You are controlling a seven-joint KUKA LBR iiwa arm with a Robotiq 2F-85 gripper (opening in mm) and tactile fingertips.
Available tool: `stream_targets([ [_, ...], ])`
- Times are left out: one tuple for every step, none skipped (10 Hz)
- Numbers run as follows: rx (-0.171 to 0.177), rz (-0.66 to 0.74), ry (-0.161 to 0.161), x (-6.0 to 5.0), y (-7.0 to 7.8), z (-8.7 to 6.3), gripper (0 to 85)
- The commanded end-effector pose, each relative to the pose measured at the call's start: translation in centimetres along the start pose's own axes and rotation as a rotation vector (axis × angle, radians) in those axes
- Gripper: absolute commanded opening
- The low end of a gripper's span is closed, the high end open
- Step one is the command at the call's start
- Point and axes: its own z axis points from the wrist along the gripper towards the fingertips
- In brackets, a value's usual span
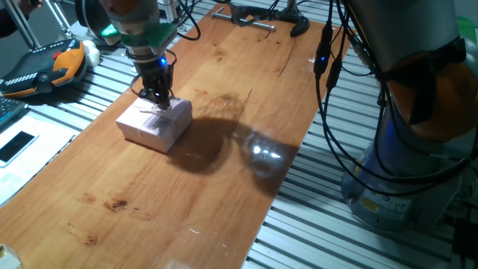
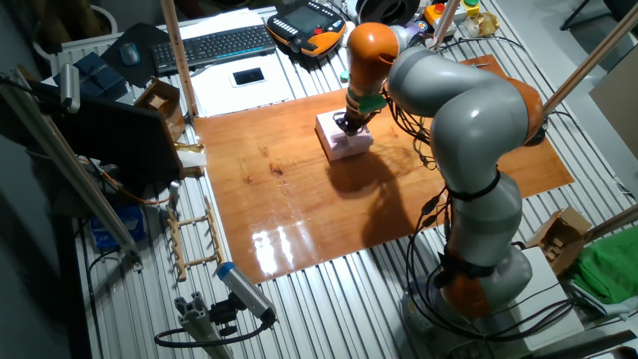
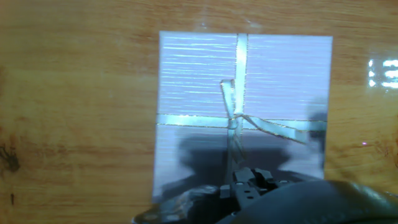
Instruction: Take everything out of the gift box
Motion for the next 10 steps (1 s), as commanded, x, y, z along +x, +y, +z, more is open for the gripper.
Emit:
stream_targets([
  [-0.008, -0.003, 0.001, 0.0, -0.4, 0.1, 1.0],
  [-0.026, -0.002, -0.001, -0.1, -0.4, 0.1, 2.3],
  [-0.017, 0.011, -0.014, -0.2, -0.1, 0.0, 16.3],
  [-0.015, 0.032, -0.029, -0.6, 0.4, -0.1, 32.7],
  [-0.006, 0.038, -0.036, -1.2, 0.9, 0.0, 38.7],
  [-0.005, 0.041, -0.039, -1.8, 1.2, 0.2, 38.7],
  [-0.005, 0.041, -0.041, -2.3, 1.3, 0.7, 37.0],
  [-0.006, 0.041, -0.048, -2.7, 1.2, 1.1, 34.7],
  [-0.008, 0.038, -0.050, -3.1, 1.1, 1.4, 32.3],
  [-0.009, 0.037, -0.050, -3.4, 1.1, 1.5, 31.7],
])
